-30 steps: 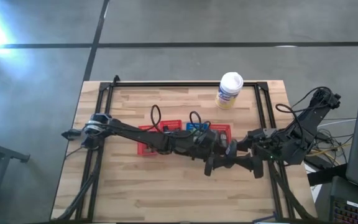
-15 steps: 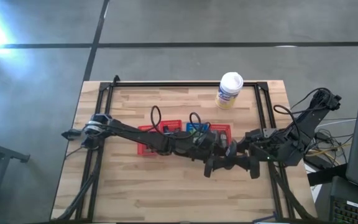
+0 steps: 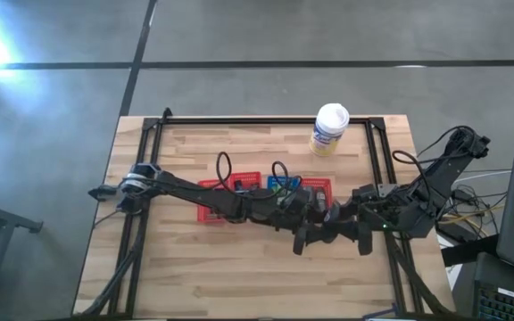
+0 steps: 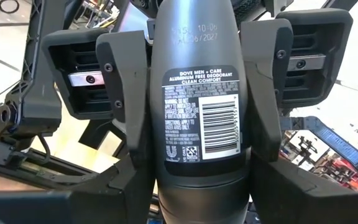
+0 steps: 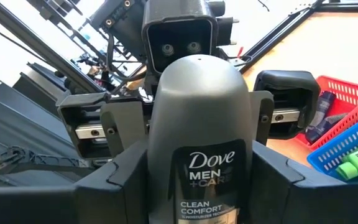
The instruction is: Pick & Place Travel size toiletries
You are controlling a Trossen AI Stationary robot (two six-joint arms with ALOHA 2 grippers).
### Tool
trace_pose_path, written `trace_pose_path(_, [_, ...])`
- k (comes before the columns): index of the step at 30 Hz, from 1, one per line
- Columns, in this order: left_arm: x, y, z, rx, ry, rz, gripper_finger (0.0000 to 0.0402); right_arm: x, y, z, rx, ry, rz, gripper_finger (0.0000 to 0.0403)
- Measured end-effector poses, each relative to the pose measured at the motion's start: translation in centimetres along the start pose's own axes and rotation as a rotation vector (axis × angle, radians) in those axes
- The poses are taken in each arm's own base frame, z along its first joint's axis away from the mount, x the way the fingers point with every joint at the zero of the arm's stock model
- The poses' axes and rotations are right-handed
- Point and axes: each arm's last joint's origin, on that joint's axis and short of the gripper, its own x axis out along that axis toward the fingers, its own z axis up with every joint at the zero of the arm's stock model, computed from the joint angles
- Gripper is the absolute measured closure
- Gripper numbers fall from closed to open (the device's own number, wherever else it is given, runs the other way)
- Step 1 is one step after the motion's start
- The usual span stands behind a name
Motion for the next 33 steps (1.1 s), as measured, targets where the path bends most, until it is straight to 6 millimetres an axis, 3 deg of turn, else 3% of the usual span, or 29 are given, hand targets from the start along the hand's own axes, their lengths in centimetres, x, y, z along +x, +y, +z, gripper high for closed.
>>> trace_pose_path(8, [0.0,0.1,-0.5,-0.003,0.040,0.030,0.0155,0.0,-0.3,-0.2,-0.024,0.007,-0.031,0.0200])
trace_pose_path(14, [-0.5,0.4,-2.6,-0.033,0.241,0.145,0.0152,-0.2,-1.5,-0.6,-0.046,0.008,-0.138,0.0209])
trace_pose_path(25, [-1.9,-0.5,-5.0,-0.058,0.436,0.291,0.0153,-0.4,-6.6,-0.4,-0.141,0.083,-0.525,0.0209])
trace_pose_path(28, [-2.6,-0.4,-5.0,-0.054,0.497,0.349,0.0154,0.0,-7.6,0.0,-0.257,0.146,-0.590,0.0209])
trace_pose_path(33, [-4.0,-0.6,-5.2,-0.030,0.594,0.445,0.0154,1.2,-8.3,0.1,-0.650,0.330,-0.598,0.0204])
